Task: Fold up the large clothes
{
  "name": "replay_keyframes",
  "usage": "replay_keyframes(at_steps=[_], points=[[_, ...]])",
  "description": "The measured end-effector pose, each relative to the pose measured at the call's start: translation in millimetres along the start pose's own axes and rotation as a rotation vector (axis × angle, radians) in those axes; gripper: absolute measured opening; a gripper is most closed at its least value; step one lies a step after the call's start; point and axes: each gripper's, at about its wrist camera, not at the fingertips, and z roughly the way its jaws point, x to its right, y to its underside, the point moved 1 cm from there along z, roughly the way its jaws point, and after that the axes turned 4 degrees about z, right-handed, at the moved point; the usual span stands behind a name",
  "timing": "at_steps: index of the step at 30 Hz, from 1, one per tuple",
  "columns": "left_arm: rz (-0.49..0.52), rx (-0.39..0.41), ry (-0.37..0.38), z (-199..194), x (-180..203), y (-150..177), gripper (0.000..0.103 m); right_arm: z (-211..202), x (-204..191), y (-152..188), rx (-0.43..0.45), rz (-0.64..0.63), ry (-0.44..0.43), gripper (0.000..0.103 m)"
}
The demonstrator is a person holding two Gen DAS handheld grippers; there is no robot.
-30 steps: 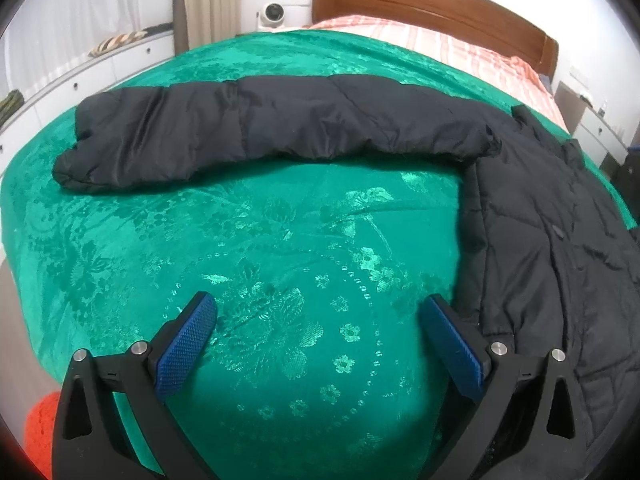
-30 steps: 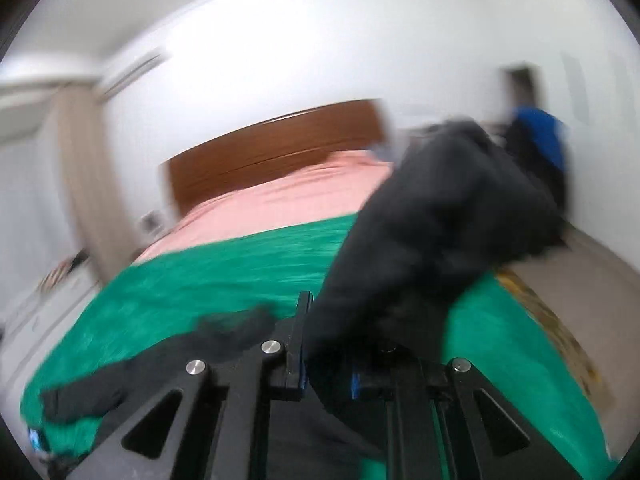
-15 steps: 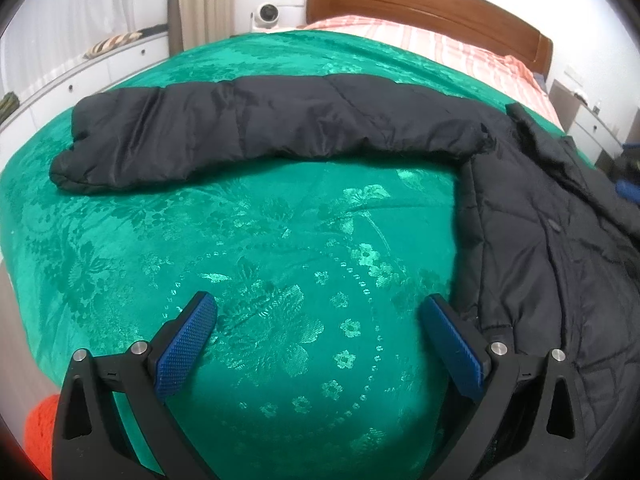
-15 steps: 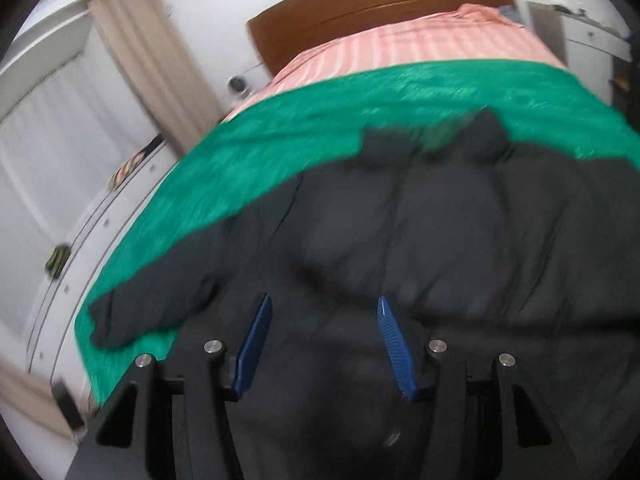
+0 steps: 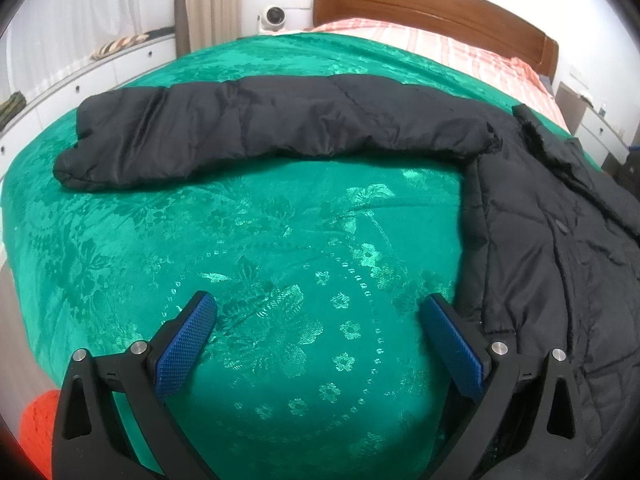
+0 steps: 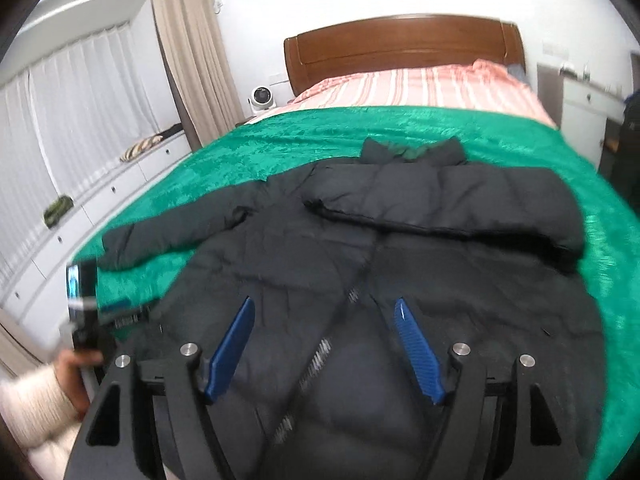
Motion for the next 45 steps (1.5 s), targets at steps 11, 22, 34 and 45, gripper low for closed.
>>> replay_keyframes(at_steps=[11,22,34,45], points=[[0.027,0.002,-0.009,-0.4,5.3,1.1,0.103,-48.5,3.6,79.4,0.047,-0.015,0.123,0.086],[0.038,-0.001,-0.010,-0.7,4.8,3.8,0.103,-49.4,4.9,96.7,0.087,-0.033,0.141,0.086],[0.038,-0.002,-0.009,-0.9,3.7,4.4,0.103,-50.7,0.7,103.4,0.110,-0.067,0.145,0.087],[0.041,-0.003,-0.008,-0.6,3.8,4.4,0.103,-52.1,-3.8,105.7,0.115,-0.091,0.141,0.087]])
